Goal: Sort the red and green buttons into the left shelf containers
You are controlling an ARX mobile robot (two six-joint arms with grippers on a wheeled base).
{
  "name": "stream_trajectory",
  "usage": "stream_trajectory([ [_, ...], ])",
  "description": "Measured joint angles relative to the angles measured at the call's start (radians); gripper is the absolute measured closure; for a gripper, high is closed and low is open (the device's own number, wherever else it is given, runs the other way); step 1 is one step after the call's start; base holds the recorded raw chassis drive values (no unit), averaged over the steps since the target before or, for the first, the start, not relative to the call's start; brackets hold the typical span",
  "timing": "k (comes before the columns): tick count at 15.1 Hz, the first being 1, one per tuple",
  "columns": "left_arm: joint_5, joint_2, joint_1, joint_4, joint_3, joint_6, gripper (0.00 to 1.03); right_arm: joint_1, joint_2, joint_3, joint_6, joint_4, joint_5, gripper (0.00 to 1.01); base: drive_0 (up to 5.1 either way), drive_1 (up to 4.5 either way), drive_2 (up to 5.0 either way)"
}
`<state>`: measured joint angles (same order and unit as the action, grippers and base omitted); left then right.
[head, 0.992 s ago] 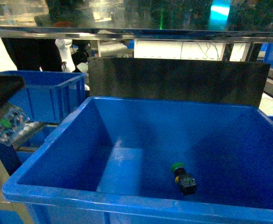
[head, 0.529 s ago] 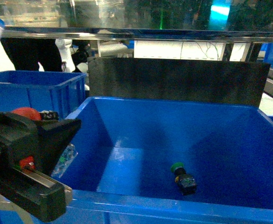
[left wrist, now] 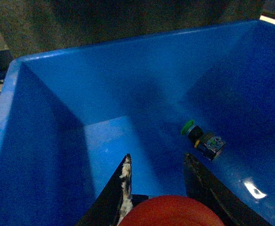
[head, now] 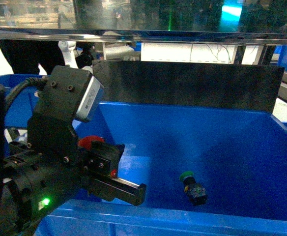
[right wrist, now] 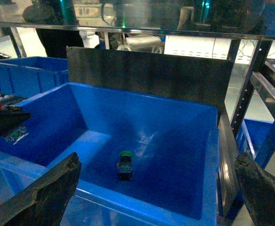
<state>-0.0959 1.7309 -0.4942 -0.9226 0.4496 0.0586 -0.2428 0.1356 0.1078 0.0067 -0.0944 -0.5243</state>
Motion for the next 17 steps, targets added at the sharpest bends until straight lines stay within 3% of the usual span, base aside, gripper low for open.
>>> stream_trajectory([
  [6,-0.034,0.161,0.027,0.005,0.133,0.085,0.75,0.0,0.0,0.0,0.0,0.0,0.0,0.03,0.0,0.0,0.0],
  [10,-0.007,0.168,0.033,0.007,0.151,0.141,0.35,0.0,0.0,0.0,0.0,0.0,0.0,0.03,0.0,0.0,0.0],
  [13,0.009,0.143,0.026,-0.008,0.138,0.151,0.03,0.0,0.0,0.0,0.0,0.0,0.0,0.03,0.0,0.0,0.0],
  [15,0.035,0.042,0.041,-0.061,0.068,0.141,0.05,0.0,0.0,0.0,0.0,0.0,0.0,0.03,0.0,0.0,0.0],
  [17,0.069,-0.066,0.109,-0.074,-0.049,0.114,0.05,0.0,0.0,0.0,0.0,0.0,0.0,0.03,0.0,0.0,0.0],
])
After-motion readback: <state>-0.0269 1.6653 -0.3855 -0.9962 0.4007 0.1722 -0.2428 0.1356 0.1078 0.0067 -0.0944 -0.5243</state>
